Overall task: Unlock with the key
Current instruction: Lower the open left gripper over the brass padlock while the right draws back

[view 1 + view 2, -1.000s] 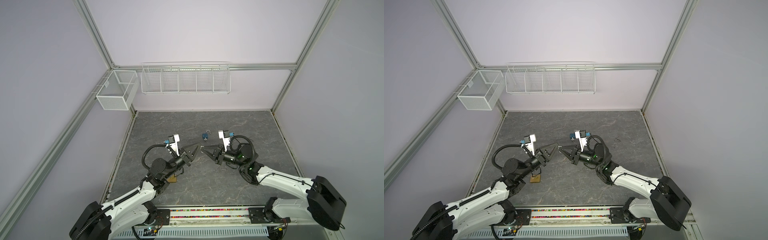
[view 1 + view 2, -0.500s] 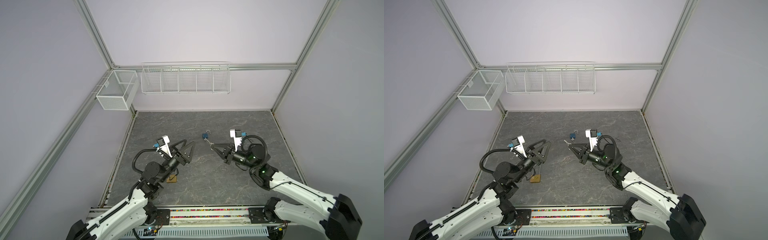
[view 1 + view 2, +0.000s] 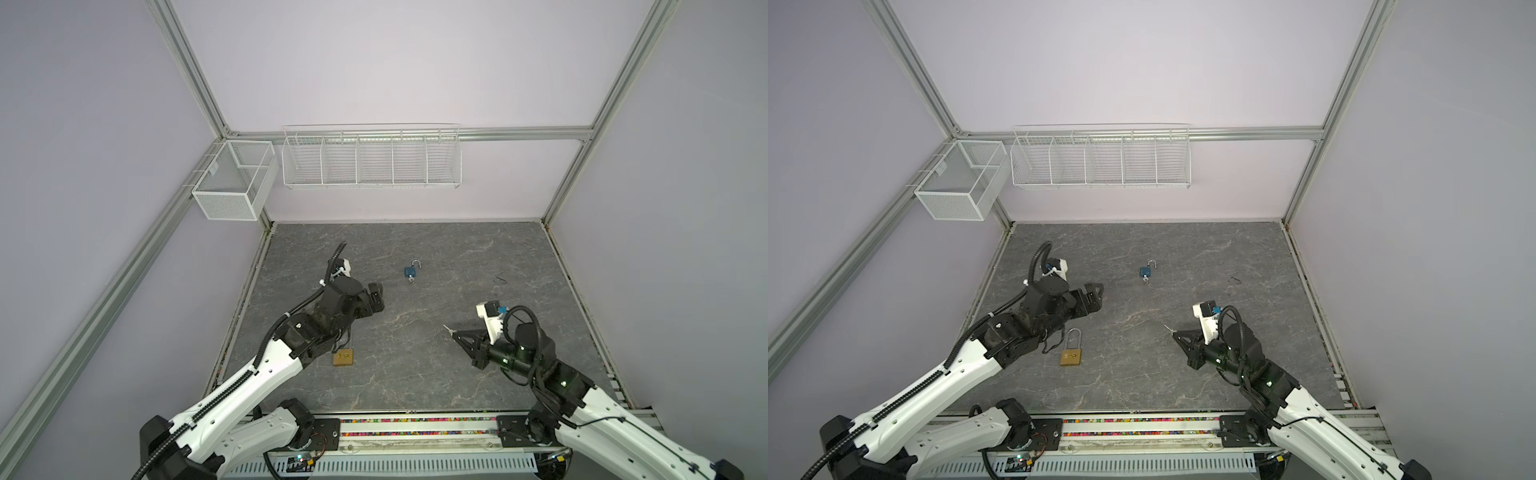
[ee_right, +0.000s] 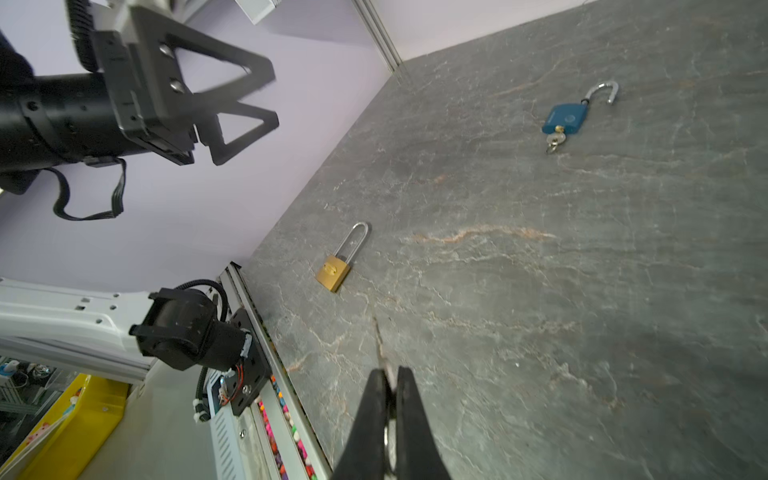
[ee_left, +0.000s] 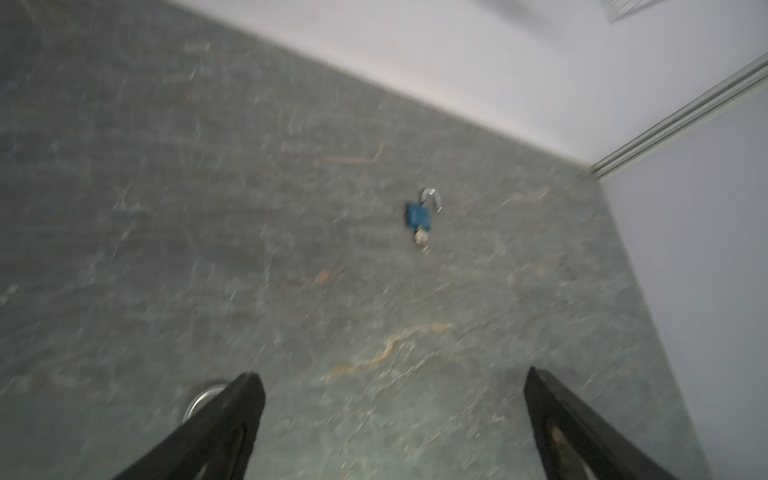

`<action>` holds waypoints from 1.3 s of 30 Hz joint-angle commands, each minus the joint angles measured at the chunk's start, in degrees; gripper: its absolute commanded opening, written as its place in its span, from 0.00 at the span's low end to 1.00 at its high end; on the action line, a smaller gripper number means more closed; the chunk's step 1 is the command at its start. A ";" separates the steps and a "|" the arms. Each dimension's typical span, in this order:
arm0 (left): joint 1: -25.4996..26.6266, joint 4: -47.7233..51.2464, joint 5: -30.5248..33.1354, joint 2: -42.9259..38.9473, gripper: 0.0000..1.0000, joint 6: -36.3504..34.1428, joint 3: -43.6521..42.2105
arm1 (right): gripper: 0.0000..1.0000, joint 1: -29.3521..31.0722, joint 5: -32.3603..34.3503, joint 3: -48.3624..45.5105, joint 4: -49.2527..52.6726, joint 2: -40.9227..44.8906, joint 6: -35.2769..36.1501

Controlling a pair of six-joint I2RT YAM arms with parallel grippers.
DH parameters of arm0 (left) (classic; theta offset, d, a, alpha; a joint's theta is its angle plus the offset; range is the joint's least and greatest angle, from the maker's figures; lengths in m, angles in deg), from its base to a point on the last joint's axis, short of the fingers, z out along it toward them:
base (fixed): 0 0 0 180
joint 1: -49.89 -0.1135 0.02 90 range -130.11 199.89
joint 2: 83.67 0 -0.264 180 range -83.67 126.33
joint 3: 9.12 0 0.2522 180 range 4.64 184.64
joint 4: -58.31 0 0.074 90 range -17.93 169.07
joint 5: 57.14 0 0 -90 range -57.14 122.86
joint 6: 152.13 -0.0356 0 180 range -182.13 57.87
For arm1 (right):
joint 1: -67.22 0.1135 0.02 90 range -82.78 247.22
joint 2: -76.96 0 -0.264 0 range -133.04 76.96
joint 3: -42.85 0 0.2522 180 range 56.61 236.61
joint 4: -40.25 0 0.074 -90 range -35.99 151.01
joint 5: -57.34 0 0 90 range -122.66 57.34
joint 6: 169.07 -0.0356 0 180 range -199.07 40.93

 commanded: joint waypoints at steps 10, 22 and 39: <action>-1.63 14.92 -7.50 2.94 0.96 16.34 -13.56 | 0.06 -0.22 -2.73 -1.03 6.93 2.01 3.97; -7.33 11.08 -8.30 11.59 0.68 9.53 -14.88 | 0.06 -0.23 -2.80 1.28 6.26 -1.14 5.41; -6.63 6.03 -16.01 19.09 0.66 5.48 -11.70 | 0.06 -0.28 -1.51 1.28 6.10 -1.44 5.94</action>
